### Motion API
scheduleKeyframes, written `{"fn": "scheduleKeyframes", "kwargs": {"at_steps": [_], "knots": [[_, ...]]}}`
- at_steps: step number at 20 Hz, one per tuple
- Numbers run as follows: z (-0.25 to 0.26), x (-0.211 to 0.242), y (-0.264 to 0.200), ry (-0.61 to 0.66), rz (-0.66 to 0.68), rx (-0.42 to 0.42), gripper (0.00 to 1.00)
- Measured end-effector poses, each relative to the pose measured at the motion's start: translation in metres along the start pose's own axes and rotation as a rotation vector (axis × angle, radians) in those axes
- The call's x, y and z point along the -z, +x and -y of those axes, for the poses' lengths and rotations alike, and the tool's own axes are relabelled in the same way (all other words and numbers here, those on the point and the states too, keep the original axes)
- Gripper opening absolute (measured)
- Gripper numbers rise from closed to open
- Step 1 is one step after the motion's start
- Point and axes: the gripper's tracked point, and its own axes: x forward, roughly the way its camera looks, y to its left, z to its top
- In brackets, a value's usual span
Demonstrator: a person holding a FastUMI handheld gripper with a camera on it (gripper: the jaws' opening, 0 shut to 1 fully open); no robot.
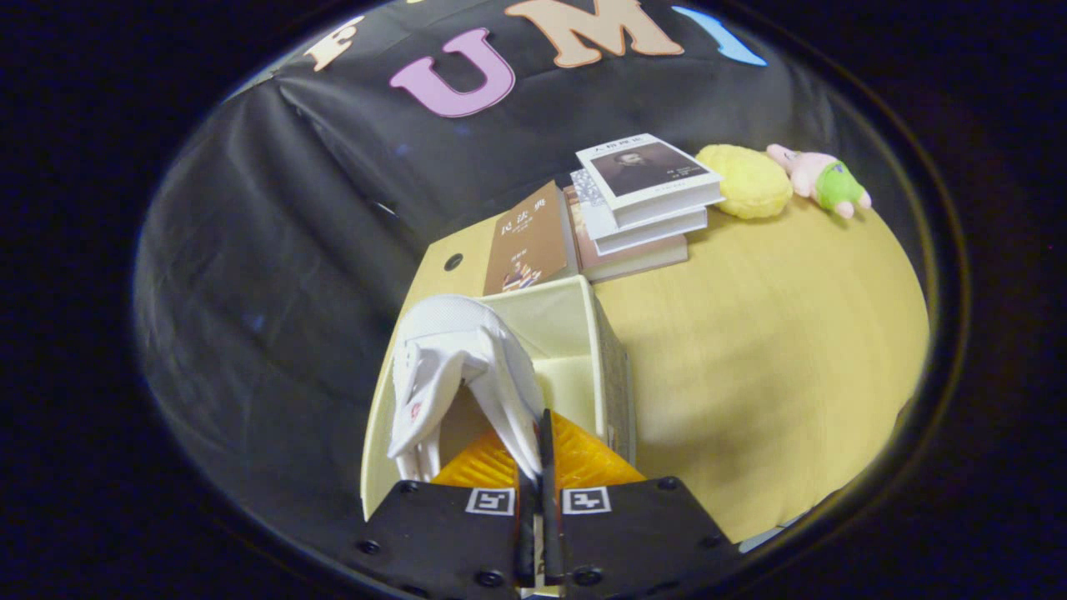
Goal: Open the storage box then place both shoes into the box .Put the left shoe in first, then the right shoe, with the right side of both shoes facing outward in a uniform manner.
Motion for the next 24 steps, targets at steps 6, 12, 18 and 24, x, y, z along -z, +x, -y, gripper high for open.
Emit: {"fn": "scheduleKeyframes", "kwargs": {"at_steps": [6,12,18,24], "knots": [[-0.026,-0.001,-0.014,-0.012,0.027,-0.083,0.6],[-0.001,-0.051,-0.059,0.008,0.223,-0.093,1.0],[0.068,-0.084,-0.116,0.016,0.42,0.012,1.0],[0.138,-0.105,-0.182,-0.072,0.562,0.161,1.0]]}}
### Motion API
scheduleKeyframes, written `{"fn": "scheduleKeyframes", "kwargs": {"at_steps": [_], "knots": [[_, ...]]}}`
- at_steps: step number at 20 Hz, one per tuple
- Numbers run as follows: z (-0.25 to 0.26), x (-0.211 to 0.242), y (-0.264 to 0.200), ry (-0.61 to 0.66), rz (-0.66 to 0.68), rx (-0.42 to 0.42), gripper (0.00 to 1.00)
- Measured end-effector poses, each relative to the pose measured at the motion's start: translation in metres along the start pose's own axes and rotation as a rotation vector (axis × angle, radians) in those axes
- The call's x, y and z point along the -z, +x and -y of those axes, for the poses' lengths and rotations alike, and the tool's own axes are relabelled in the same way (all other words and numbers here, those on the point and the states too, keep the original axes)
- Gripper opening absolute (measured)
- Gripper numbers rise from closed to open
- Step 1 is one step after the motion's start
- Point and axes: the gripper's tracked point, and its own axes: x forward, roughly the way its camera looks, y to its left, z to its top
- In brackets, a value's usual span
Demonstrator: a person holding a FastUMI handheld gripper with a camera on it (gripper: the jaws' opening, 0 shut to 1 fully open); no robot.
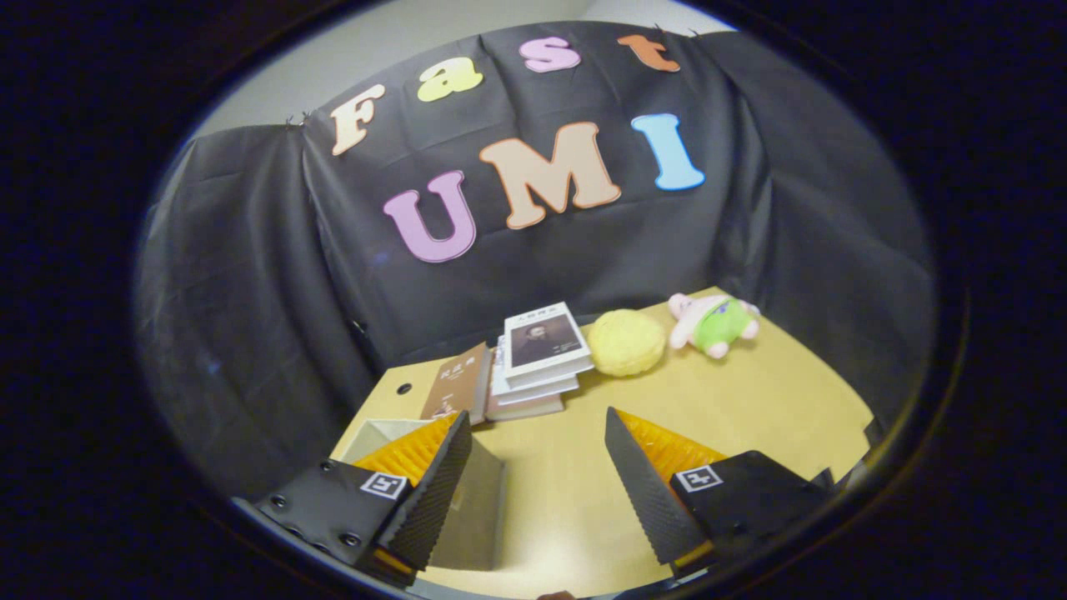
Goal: Open the storage box then place both shoes into the box .Put the left shoe in first, then the right shoe, with the right side of both shoes facing outward in a uniform manner.
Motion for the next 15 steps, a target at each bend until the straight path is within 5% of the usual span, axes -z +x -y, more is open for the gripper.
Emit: {"fn": "scheduleKeyframes", "kwargs": {"at_steps": [7,15], "knots": [[0.056,-0.059,-0.04,-0.093,0.146,0.071,1.0],[0.062,-0.084,-0.066,-0.113,0.232,0.065,1.0]]}}
